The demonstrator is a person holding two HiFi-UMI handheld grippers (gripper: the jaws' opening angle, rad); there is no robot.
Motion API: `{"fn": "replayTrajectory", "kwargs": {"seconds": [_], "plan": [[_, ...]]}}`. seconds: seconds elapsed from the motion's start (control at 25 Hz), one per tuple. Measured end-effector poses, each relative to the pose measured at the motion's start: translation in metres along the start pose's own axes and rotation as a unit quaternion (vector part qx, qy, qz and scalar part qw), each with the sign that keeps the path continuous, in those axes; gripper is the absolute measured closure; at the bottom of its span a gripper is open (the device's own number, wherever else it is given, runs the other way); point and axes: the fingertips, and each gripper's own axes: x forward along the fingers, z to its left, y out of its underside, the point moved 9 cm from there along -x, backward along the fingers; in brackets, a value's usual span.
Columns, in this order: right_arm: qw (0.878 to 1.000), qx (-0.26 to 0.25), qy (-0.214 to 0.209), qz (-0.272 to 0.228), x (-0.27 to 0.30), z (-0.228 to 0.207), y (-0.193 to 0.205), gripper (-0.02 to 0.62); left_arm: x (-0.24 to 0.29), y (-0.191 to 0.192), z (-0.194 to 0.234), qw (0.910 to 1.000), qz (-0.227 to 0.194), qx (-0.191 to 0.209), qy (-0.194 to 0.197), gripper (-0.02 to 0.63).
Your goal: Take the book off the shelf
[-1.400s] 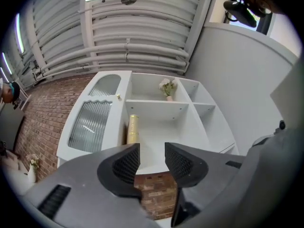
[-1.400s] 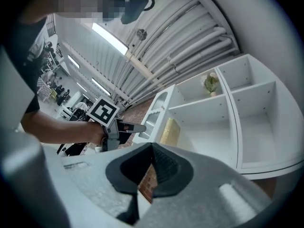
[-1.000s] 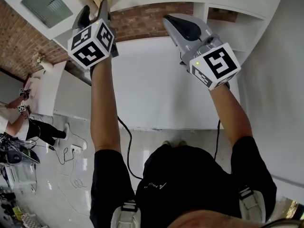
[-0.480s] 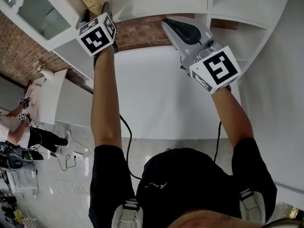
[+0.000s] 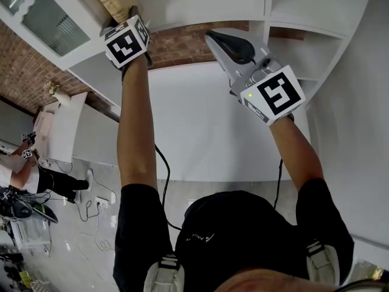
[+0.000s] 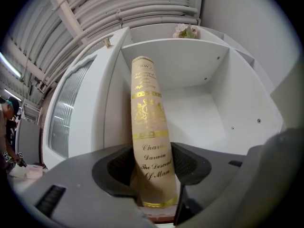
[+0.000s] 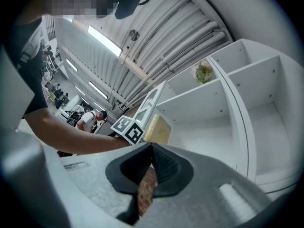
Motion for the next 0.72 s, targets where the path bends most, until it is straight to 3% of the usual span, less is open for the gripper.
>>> {"fn": "replayTrajectory", "kwargs": {"seconds": [0.32, 0.72], "plan": [[1.000, 0.002, 0.011, 0.009, -0.003, 0.004, -0.002, 0.594, -0.014, -0.002, 0.003, 0.9994, -0.024, -0.022, 0.015, 0.408], [0.999, 0.013, 0.031, -0.003, -0.019, 0.026, -0.016, 0.594, -0.085, -0.010, 0.012, 0.9920, -0.088, -0.043, 0.080, 0.417]]}}
